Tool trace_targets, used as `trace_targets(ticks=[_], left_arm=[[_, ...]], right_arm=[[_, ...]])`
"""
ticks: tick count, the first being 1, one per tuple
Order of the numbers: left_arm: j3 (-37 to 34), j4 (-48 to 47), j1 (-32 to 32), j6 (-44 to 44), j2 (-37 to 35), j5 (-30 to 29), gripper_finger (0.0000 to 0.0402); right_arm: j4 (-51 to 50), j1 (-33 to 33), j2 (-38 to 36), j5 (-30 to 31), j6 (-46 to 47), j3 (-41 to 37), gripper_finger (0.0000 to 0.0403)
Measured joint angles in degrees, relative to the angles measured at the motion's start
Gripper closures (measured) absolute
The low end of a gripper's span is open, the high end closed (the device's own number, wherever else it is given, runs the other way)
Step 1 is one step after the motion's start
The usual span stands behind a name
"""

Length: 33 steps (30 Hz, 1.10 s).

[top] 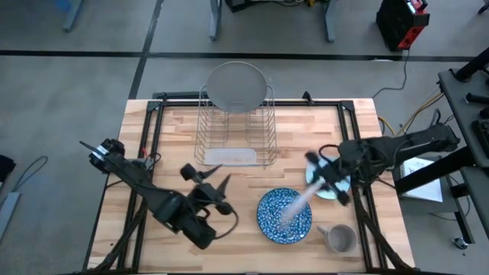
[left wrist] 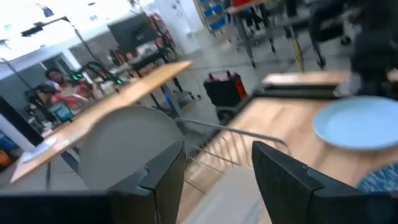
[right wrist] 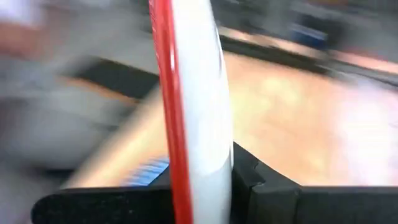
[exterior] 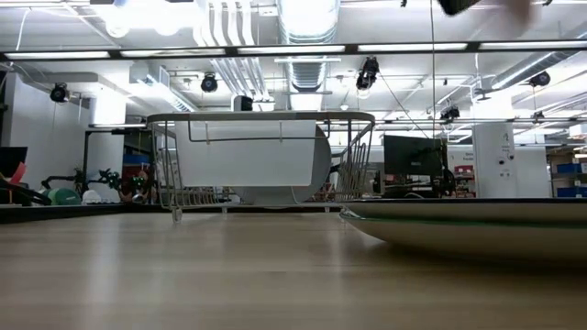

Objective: Sort dishes
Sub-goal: Put the red plate into the dish rack

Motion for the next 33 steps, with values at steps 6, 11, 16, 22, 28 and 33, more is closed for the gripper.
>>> trace_targets(ticks=[6,11,16,22,28,33], left_arm=[[0.0,-11.8,1.2,-4.2,-3.9,-4.1,0.0247],[-1.0,-21.0,6.1,-5.5,-7.3,-3.0,0.0248],[-1.3,-24.1,15.2,-2.1,-11.9,-0.5,0.0249],[-0.2,-22.7,28.4,3.6,-16.4,5.3,0.0249],[1.8,-12.1,38.9,20.9,-18.2,12.3,0.0249],[4.0,4.3,44.5,44.8,-18.7,24.5,0.0249]], right_arm=[[-6.0,-4.8,2.5,27.7,1.4,9.1,0.0381],[-5.6,-14.0,7.5,29.4,0.4,15.4,0.0381],[-4.4,-23.5,14.8,25.0,-2.1,22.9,0.0381],[-5.1,-35.0,25.0,8.2,-6.9,30.9,0.0381],[-5.3,-42.7,33.1,3.9,-8.3,35.9,0.0381],[-4.5,-46.1,36.8,3.2,-8.5,37.4,0.0381]])
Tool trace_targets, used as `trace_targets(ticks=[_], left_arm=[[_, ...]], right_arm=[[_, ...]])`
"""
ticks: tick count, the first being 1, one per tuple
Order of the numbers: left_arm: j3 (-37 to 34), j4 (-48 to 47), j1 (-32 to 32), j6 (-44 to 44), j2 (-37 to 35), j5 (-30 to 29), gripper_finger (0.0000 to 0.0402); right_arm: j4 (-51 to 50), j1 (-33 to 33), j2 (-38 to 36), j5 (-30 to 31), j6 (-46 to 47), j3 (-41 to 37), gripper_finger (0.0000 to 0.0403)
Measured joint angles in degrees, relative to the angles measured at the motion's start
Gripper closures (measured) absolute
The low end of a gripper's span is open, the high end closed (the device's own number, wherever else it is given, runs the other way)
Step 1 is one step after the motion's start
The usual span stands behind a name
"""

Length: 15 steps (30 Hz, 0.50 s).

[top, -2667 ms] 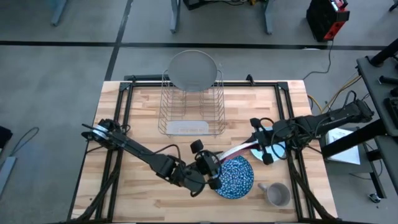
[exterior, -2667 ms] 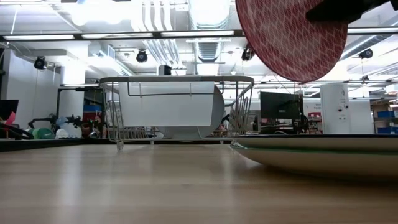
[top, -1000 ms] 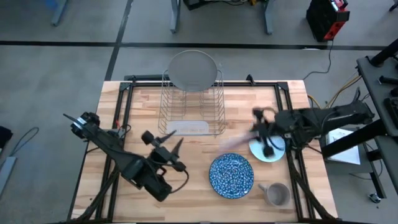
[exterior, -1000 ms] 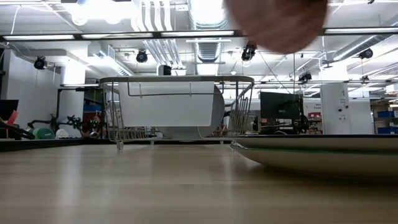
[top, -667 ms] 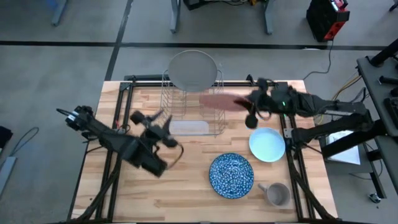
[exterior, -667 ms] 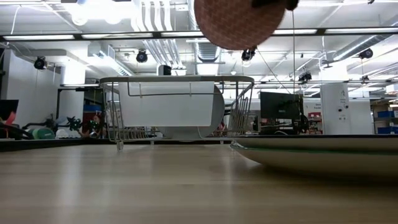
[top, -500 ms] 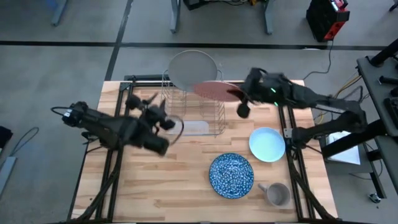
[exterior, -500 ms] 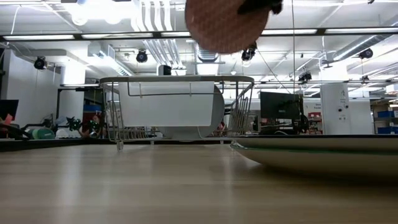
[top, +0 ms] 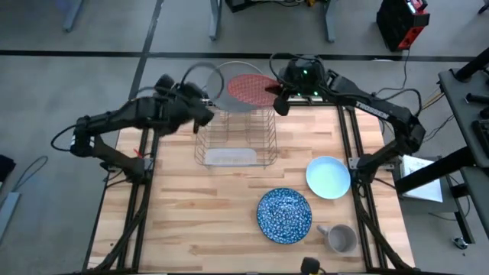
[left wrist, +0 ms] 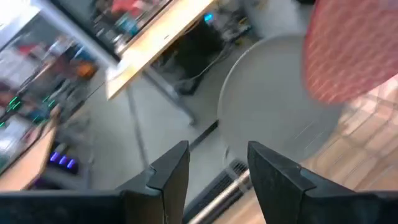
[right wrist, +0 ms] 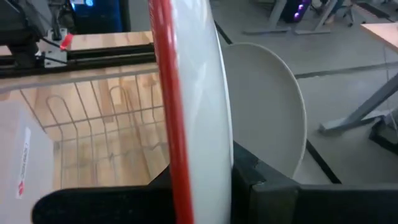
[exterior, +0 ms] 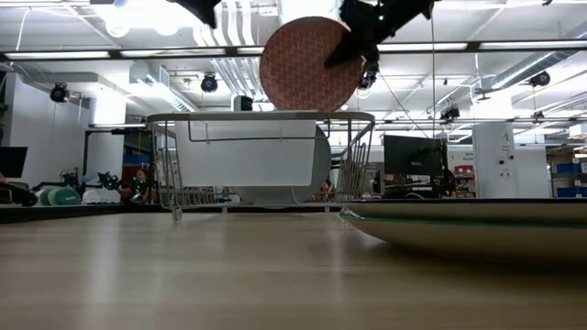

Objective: Sort dishes
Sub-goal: Put the red plate into the dish rack

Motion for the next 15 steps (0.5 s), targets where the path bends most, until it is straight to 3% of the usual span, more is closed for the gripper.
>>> trace_targets(ticks=[5,15], left_arm=[[5.4,9.6,4.5,15.0,0.4,7.0,0.0249],[14.8,14.7,17.0,29.5,3.4,37.1,0.0249]], right_arm=[[-0.8,-1.6,1.7,0.4,-0.1,-0.1,0.0381],[0.8,-1.7,4.0,0.1,-5.6,-0.2,0.0381]])
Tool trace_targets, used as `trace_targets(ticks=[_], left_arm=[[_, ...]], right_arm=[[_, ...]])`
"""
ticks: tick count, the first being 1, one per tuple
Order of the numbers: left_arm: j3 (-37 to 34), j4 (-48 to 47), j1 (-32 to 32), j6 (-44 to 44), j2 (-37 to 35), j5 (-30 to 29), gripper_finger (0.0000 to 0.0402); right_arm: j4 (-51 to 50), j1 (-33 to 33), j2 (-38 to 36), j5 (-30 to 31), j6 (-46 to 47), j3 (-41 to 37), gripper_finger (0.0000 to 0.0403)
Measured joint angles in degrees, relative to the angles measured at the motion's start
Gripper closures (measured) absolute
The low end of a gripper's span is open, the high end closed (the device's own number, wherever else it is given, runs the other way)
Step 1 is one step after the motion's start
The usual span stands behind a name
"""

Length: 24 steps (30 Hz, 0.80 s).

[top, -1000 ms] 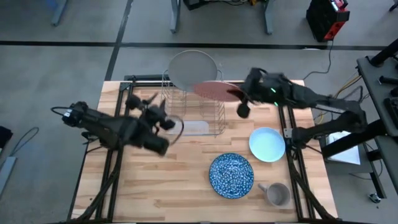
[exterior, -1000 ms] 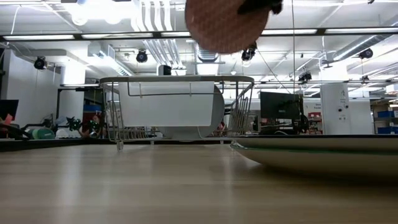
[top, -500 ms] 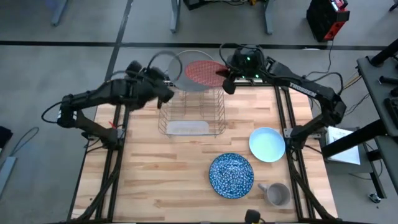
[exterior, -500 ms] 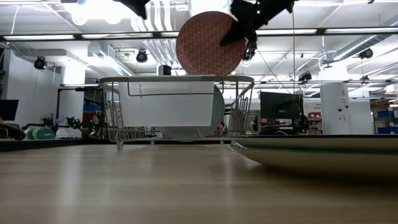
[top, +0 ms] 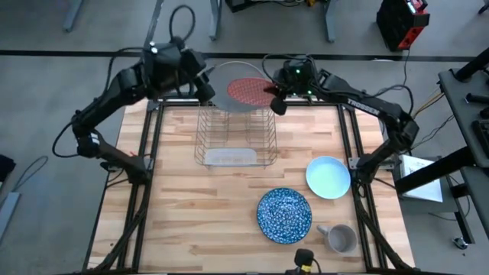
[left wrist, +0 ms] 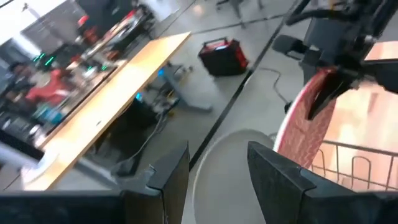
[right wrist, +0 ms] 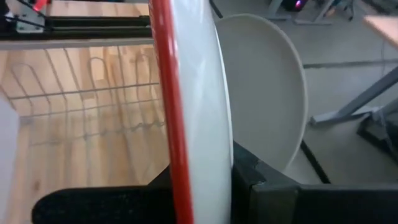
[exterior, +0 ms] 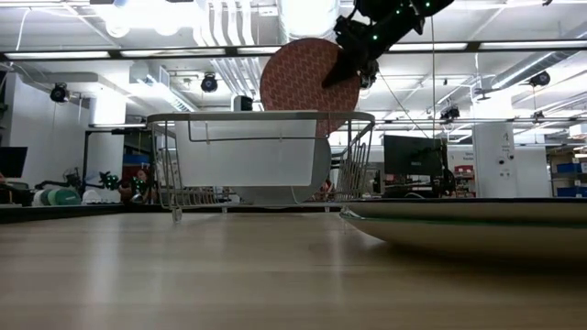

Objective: Sort dishes
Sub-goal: Put the red plate into the dish rack

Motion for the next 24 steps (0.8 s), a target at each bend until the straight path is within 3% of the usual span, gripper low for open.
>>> trace_targets(ticks=[4,10,15,20,24], left_arm=[[1.7,2.6,5.8,5.3,2.2,9.3,0.0248],[5.0,3.9,14.8,8.9,6.9,30.5,0.0248],[8.5,5.8,20.4,10.6,11.7,38.9,0.0248],[12.8,5.6,24.2,11.7,16.6,51.0,0.0248],[16.7,5.7,26.1,12.7,19.7,53.7,0.0248]], right_arm=[[2.5,-0.1,1.9,0.0,-2.8,0.0,0.0381],[6.8,-0.6,5.0,-2.7,-4.6,-0.1,0.0381],[10.4,-2.0,7.6,-7.0,-4.2,-0.1,0.0381],[13.4,-3.1,10.6,-10.4,-3.8,0.0,0.0381],[14.9,-3.7,13.2,-11.1,-2.9,-0.1,0.0381]])
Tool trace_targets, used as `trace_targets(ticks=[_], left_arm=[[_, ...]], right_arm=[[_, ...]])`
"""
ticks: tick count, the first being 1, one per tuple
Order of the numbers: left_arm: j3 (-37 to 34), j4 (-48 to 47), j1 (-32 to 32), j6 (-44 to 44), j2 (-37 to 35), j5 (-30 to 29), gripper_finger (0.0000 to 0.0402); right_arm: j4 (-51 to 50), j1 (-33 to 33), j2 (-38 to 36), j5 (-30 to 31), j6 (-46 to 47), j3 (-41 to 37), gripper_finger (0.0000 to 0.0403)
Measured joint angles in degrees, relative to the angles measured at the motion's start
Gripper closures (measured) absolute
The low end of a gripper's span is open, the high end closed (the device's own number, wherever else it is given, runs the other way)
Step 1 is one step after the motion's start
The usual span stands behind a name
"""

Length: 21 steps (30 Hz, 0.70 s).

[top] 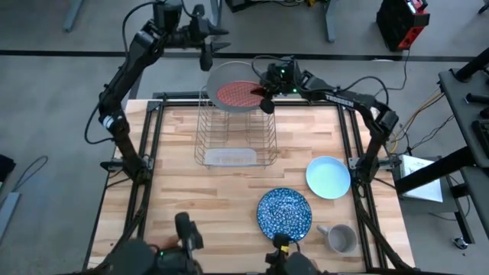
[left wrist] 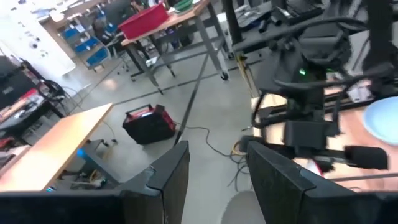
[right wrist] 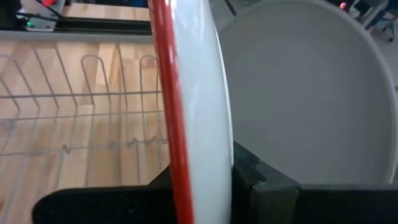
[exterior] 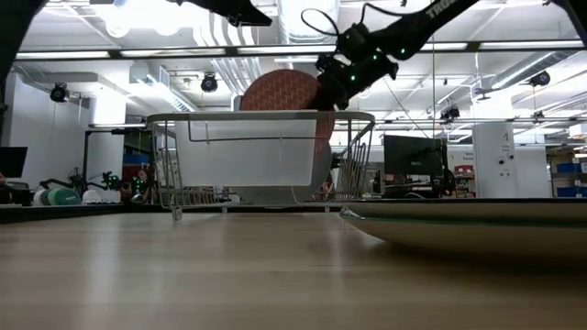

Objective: Sort dishes
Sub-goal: Put the red plate into the dish rack

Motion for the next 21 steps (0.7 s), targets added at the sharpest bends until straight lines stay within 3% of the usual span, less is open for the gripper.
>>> trace_targets(ticks=[8,12,18,21], left_arm=[[5.7,-0.1,2.4,2.0,6.2,8.3,0.0248],[5.4,-0.4,3.5,3.0,8.7,12.6,0.0248],[4.2,-1.2,4.1,4.0,11.2,23.7,0.0248],[4.1,-1.6,4.0,5.3,12.1,25.4,0.0248]], right_arm=[[1.7,0.0,2.8,-0.4,2.4,0.0,0.0381],[2.4,0.2,2.7,-0.5,2.9,0.0,0.0381],[2.7,0.1,2.4,-0.4,3.5,0.0,0.0381],[2.8,0.1,2.3,-0.4,3.4,0.0,0.0381]])
